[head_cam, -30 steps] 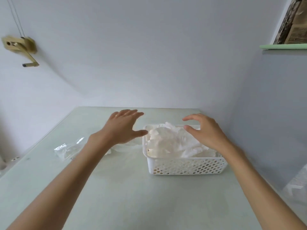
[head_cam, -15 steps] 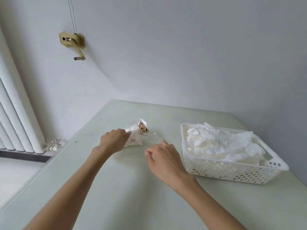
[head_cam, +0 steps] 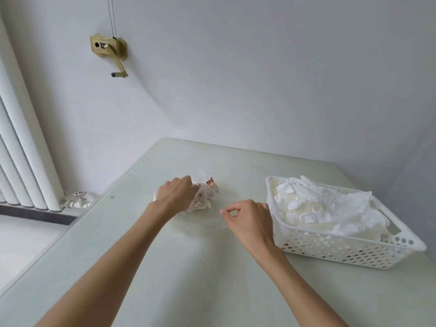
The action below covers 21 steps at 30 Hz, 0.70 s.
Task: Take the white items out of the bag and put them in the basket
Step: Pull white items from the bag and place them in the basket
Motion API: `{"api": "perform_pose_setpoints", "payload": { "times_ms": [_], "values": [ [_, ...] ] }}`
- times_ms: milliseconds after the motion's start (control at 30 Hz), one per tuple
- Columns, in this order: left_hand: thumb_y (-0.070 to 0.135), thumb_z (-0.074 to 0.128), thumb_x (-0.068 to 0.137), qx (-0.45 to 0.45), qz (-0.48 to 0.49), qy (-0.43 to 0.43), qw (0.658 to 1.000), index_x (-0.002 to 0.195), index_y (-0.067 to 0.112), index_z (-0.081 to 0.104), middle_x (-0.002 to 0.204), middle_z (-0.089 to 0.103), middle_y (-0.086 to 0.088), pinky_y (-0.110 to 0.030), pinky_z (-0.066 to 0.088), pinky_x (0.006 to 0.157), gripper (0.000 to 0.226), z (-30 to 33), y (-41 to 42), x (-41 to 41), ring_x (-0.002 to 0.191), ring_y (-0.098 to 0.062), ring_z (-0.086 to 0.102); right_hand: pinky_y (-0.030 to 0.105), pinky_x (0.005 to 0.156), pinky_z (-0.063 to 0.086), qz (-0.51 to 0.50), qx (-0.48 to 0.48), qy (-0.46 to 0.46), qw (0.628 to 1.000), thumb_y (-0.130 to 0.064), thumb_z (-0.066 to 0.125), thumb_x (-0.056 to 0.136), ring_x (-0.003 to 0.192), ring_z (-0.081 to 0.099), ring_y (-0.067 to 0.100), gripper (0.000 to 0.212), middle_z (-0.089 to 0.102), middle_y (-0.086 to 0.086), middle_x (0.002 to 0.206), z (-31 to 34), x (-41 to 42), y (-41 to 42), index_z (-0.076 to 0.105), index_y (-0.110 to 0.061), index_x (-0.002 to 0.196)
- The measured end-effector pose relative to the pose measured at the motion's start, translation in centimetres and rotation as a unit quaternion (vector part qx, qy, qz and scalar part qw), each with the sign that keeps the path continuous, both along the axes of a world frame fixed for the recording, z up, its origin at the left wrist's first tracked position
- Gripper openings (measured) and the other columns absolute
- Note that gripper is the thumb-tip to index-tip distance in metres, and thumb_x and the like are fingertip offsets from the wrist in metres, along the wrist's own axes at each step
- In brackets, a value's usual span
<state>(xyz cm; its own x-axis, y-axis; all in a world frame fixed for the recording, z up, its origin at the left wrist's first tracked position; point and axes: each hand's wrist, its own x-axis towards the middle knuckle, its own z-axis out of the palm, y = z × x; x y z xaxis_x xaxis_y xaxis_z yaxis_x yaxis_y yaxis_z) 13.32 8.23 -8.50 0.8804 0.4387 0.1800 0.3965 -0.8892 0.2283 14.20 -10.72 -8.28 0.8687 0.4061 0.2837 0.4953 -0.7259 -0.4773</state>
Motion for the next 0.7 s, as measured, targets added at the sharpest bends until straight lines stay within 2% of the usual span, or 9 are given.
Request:
{"api": "perform_pose_setpoints", "payload": {
  "times_ms": [67, 200, 333, 500, 600, 700],
  "values": [
    [0.039, 0.028, 0.103, -0.041, 0.008, 0.01, 0.999, 0.088, 0.011, 0.044, 0.104, 0.062, -0.015, -0.034, 0.033, 0.069, 0.035, -0.6, 0.3, 0.6, 0.089, -0.035, 0.053, 0.027, 0.084, 0.041, -0.012, 0.015, 0.004, 1.0, -0.035, 0.06, 0.089, 0.086, 0.065, 0.019, 0.018, 0.074, -0.003, 0.087, -0.5, 0.2, 0.6, 0.076, -0.029, 0.094],
    [0.042, 0.024, 0.103, -0.048, 0.037, -0.076, 0.995, 0.1, 0.01, 0.049, 0.098, 0.069, -0.006, -0.036, 0.034, 0.069, 0.041, -1.9, 0.8, 0.1, 0.091, -0.035, 0.058, 0.03, 0.086, 0.032, -0.022, -0.018, -0.038, 0.999, -0.039, 0.054, 0.093, 0.093, 0.063, 0.02, 0.024, 0.074, -0.002, 0.092, -2.2, 1.0, 2.3, 0.073, -0.031, 0.104],
    [0.037, 0.029, 0.103, -0.108, 0.028, -0.123, 0.986, 0.096, 0.013, 0.048, 0.092, 0.074, 0.003, -0.035, 0.035, 0.067, 0.031, -2.3, 1.5, -0.1, 0.09, -0.03, 0.06, 0.032, 0.085, 0.029, -0.033, -0.023, -0.085, 0.996, -0.048, 0.049, 0.094, 0.094, 0.057, 0.024, 0.032, 0.072, 0.0, 0.09, -3.3, 1.6, 3.3, 0.07, -0.029, 0.109],
    [0.043, 0.029, 0.102, -0.16, -0.011, -0.15, 0.976, 0.091, 0.015, 0.047, 0.08, 0.073, 0.012, -0.033, 0.036, 0.062, 0.035, -2.0, 0.6, -1.1, 0.081, -0.023, 0.062, 0.033, 0.087, 0.03, -0.045, -0.021, -0.081, 0.995, -0.061, 0.055, 0.085, 0.1, 0.056, 0.022, 0.044, 0.072, -0.002, 0.103, -3.8, 2.7, 4.6, 0.068, -0.033, 0.116],
    [0.046, 0.028, 0.102, -0.178, -0.032, -0.165, 0.97, 0.086, 0.015, 0.045, 0.071, 0.07, 0.017, -0.03, 0.037, 0.059, 0.039, -1.8, -0.2, -1.8, 0.076, -0.017, 0.064, 0.033, 0.085, 0.03, -0.041, -0.006, -0.073, 0.997, -0.064, 0.057, 0.082, 0.096, 0.054, 0.021, 0.042, 0.07, -0.004, 0.098, -4.2, 3.3, 5.3, 0.068, -0.037, 0.113],
    [0.051, 0.026, 0.101, -0.169, -0.04, -0.159, 0.972, 0.085, 0.02, 0.044, 0.071, 0.07, 0.015, -0.029, 0.039, 0.061, 0.039, -1.6, -0.5, -1.9, 0.075, -0.016, 0.063, 0.032, 0.078, 0.027, -0.019, 0.016, -0.103, 0.994, -0.05, 0.064, 0.085, 0.088, 0.054, 0.024, 0.024, 0.068, -0.002, 0.088, -4.6, 3.3, 6.3, 0.075, -0.032, 0.095]
  ]
}}
